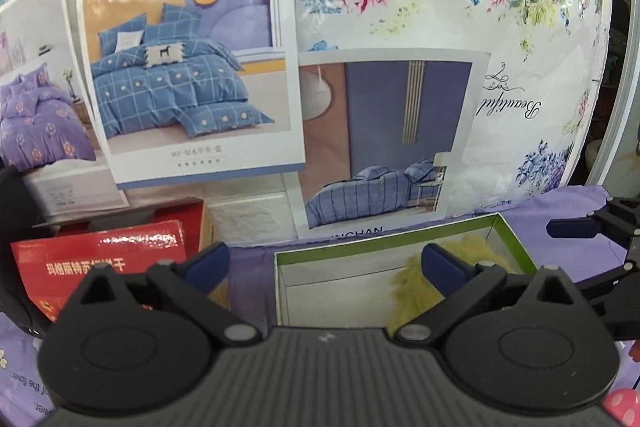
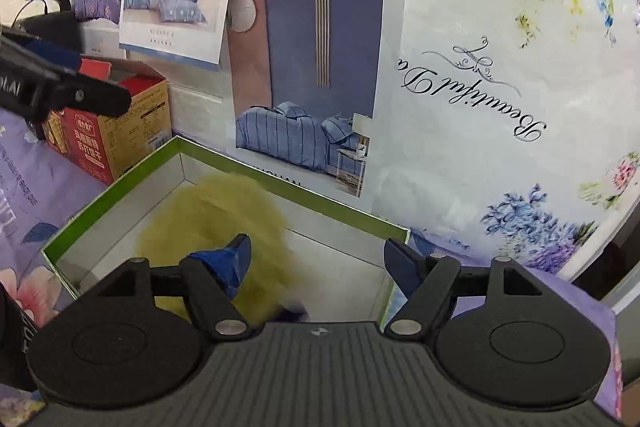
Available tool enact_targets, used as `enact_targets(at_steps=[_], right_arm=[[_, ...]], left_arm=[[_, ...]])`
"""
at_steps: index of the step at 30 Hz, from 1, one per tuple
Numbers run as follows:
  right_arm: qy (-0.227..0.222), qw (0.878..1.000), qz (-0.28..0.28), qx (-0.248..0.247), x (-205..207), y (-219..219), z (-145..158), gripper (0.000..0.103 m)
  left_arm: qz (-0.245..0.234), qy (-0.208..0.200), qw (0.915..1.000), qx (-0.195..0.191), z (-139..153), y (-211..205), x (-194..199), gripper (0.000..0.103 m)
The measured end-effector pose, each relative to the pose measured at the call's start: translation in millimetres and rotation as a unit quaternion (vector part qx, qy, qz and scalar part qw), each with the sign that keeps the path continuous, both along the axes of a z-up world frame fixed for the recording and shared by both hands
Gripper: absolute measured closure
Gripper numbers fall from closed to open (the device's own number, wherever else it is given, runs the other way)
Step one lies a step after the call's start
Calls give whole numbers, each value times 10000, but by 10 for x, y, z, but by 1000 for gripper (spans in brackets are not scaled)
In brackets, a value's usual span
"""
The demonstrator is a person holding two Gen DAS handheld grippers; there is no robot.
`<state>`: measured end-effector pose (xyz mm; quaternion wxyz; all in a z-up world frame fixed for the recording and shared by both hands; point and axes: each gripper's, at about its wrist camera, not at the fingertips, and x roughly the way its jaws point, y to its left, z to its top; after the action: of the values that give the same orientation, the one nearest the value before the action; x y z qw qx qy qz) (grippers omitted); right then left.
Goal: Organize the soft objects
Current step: 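Carry both items over the green box and open both tools to drop them, then grasp the white fluffy towel with the left tool while the right tool grasps the red knit ball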
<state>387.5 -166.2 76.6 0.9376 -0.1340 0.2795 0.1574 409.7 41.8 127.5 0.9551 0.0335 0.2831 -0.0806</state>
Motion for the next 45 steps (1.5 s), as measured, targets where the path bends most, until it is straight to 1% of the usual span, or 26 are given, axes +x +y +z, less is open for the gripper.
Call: enact_targets(at_steps=[2,5,10,12,14,16,19,23,26,29,33,37,40,42,45], right_arm=[[33,10000,-55,-54,-34,-22,2,41],[8,9998,-130,-122,-234,-96,48,40],[-367,9987,-340,97,-963,-302,253,39],[-476,9974,-472,261,-1305,-388,282,38],[-533,9960,-582,413,-1632,-445,239,38],[-497,9951,-651,554,-1919,-472,121,38],[-304,9936,-803,735,-2262,-449,-164,38],[153,9897,-949,1059,-2597,-337,-604,38],[500,9831,-1051,1414,-2804,-262,-885,38],[693,9783,-1073,1631,-2922,-209,-1019,37],[799,9737,-1247,1729,-2946,-238,-1088,37],[811,9719,-1355,1746,-2979,-294,-1078,37],[751,9720,-1368,1755,-2965,-303,-1037,37],[672,9752,-1335,1632,-2891,-253,-1015,37],[385,9821,-1447,1139,-2692,-185,-1022,37]], left_arm=[[-40,19,10000,7,12,13,-87,2],[-65,-41,9999,85,80,31,-369,2],[-201,-375,9991,82,264,111,-1127,2],[-235,-454,9986,115,285,138,-1441,1],[-288,-464,9984,176,245,161,-1769,1],[-330,-432,9981,300,131,173,-2073,1],[-319,-241,9980,492,-151,191,-2435,1],[-409,350,9963,666,-671,211,-2819,1],[-380,693,9943,717,-990,234,-3015,1],[-459,826,9929,727,-1142,238,-3085,1],[-917,1036,9883,644,-1246,160,-2945,1],[-927,1141,9847,936,-1405,35,-2683,1],[-865,1286,9840,880,-1484,57,-2500,1],[-793,1284,9853,806,-1491,117,-2452,0],[-636,1327,9870,648,-1502,240,-2408,0]])
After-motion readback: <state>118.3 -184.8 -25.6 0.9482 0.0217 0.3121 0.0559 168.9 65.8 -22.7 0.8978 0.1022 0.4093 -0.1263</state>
